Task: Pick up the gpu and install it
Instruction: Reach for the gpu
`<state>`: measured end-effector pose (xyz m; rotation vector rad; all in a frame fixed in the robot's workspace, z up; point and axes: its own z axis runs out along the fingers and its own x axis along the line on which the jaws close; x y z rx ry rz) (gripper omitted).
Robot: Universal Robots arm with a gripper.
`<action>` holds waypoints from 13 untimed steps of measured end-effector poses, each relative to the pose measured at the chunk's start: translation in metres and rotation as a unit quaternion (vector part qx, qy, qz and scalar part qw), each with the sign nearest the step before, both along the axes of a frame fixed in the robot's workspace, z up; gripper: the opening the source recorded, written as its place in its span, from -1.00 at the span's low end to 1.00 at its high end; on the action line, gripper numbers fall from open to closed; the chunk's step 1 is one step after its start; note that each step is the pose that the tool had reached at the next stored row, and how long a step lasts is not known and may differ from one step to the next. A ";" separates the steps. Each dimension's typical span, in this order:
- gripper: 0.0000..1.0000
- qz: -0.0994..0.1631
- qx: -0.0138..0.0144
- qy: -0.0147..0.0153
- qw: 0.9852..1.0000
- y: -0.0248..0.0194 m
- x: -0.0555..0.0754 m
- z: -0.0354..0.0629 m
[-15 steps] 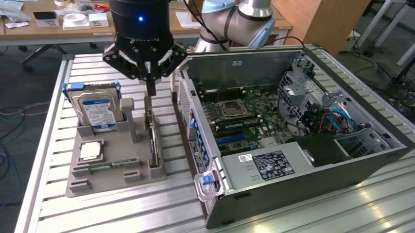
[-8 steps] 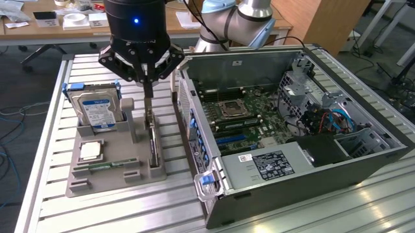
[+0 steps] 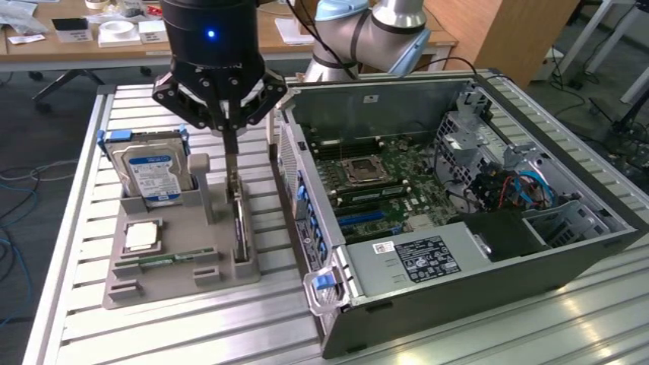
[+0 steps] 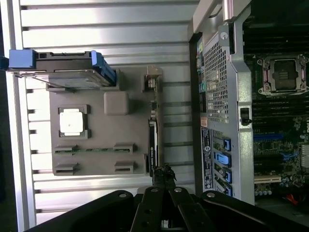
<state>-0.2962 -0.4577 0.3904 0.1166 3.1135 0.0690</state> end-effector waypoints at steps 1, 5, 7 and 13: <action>-0.79 0.000 0.000 0.000 1.000 -0.0001 0.000 -0.0010; -0.79 0.000 0.000 0.000 1.000 -0.0010 -0.001 -0.0041; -0.79 0.001 0.000 0.000 1.000 -0.0017 -0.003 -0.0063; -0.79 0.001 0.000 0.000 1.000 -0.0031 -0.005 -0.0106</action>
